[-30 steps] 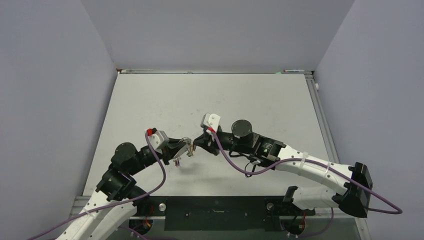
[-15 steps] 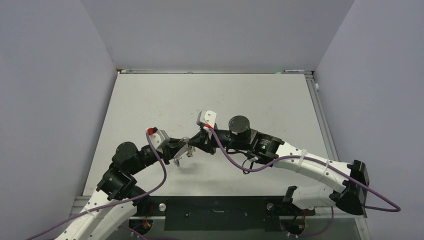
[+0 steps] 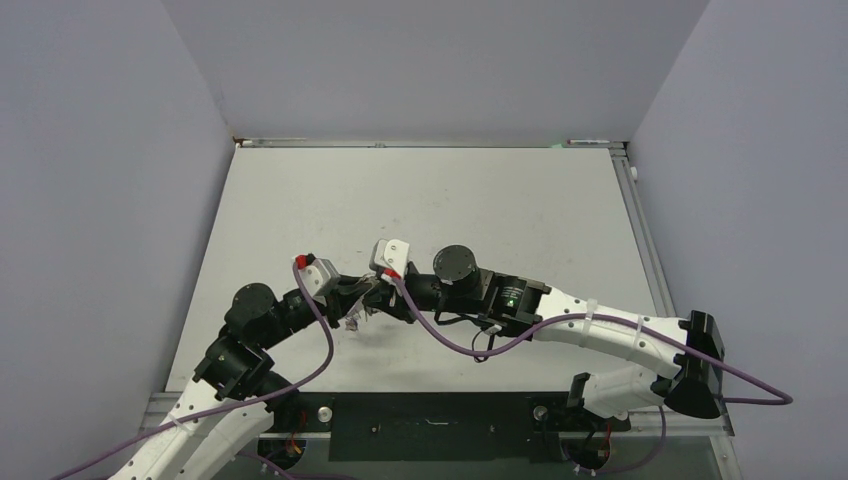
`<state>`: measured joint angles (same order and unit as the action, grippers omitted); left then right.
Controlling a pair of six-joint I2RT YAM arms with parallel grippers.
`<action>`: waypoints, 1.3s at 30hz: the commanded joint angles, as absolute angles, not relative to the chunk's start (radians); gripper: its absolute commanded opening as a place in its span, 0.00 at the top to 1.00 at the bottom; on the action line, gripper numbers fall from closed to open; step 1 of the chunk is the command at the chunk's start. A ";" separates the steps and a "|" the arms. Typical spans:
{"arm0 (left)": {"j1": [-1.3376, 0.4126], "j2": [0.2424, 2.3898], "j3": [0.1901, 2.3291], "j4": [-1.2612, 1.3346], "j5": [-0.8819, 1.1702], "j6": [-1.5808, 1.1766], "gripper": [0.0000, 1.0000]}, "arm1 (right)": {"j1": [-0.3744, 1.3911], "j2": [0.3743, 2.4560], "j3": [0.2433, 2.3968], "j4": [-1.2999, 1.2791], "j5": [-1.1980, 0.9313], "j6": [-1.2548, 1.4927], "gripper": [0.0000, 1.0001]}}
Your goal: Put the keys on the keyring
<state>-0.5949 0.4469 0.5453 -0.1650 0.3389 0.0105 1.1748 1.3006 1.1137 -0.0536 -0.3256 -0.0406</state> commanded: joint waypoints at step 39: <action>-0.598 0.455 0.574 -0.120 0.339 0.006 1.00 | 1.200 1.315 1.197 -0.037 -0.125 -0.107 0.95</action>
